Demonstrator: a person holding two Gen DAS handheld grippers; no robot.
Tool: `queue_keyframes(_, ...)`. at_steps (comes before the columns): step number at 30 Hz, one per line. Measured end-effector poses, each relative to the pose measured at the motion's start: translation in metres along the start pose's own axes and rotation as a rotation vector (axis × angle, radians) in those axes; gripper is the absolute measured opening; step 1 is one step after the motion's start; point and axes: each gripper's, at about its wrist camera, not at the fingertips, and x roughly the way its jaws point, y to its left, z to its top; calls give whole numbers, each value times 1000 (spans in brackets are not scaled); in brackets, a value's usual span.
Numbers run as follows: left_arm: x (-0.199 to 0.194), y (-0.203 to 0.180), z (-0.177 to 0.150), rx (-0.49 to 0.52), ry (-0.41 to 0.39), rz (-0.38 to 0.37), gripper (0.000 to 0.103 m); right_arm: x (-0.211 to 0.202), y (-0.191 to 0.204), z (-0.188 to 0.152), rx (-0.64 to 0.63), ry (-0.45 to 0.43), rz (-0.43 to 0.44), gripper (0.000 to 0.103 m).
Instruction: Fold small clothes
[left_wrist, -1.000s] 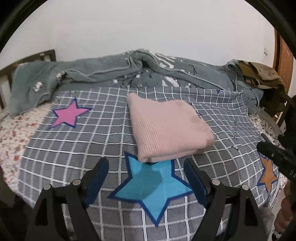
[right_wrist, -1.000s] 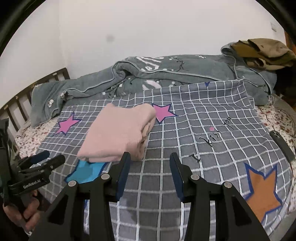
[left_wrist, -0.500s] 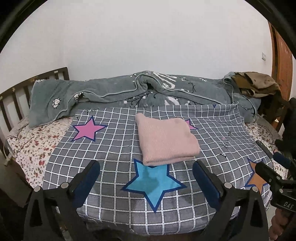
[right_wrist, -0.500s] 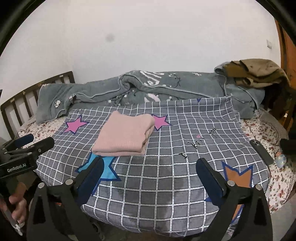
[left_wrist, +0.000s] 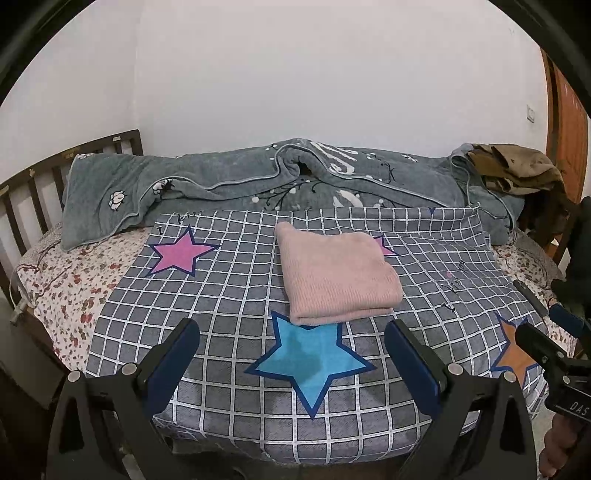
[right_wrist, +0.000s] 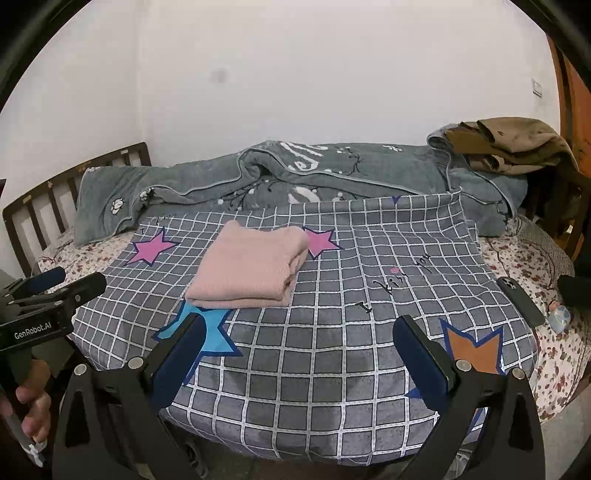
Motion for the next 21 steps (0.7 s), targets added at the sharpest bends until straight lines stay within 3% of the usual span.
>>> queue_keyframes(21,-3,5,1,-5,0,-2,101,-9,1,5,8,-18,-7,100)
